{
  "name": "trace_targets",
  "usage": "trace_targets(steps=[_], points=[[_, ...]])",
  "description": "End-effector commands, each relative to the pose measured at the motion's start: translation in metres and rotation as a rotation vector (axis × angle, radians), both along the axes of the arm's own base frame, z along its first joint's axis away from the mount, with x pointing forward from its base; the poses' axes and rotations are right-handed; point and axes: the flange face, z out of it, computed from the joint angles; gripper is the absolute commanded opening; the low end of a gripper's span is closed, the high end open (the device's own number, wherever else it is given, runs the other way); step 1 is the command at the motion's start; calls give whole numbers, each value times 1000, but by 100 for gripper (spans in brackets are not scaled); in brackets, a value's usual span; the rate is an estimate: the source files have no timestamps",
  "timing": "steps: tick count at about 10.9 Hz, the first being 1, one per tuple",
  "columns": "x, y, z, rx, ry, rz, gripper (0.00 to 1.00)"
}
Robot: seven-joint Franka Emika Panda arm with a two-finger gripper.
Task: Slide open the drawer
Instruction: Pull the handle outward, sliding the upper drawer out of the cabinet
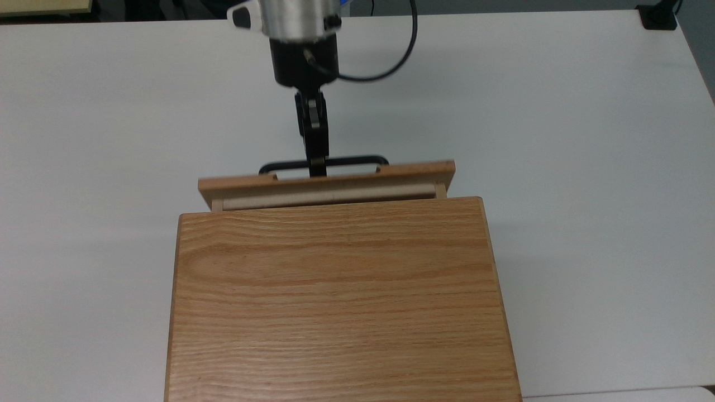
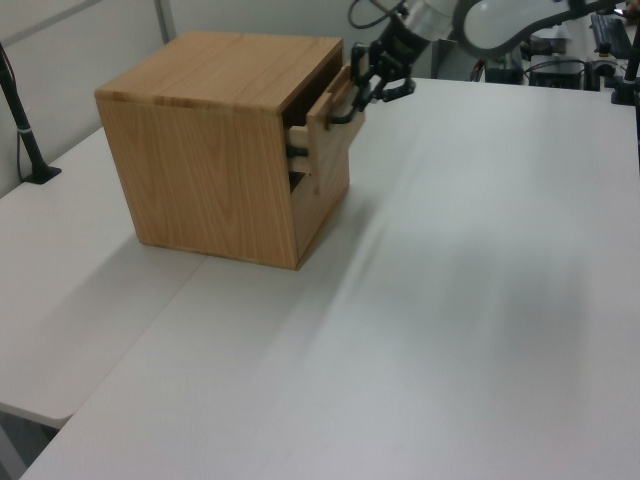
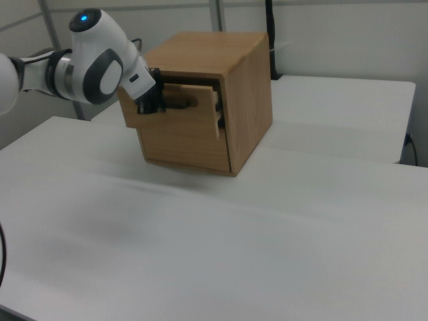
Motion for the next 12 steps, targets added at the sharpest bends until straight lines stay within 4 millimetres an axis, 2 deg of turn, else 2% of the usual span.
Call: trace_targets(steps=[1, 4, 5, 9, 10, 11, 12], points=[[-74, -9, 19, -30, 52, 187, 0], [-106, -31, 39, -10, 151, 353, 0], [-111, -30, 40, -12, 177, 385, 0], [-129, -34, 20, -35, 249, 493, 0], [-130, -34, 20, -32, 261, 505, 11], [-132, -40, 19, -1, 279, 498, 94], [-133, -38, 21, 0, 295, 523, 100]])
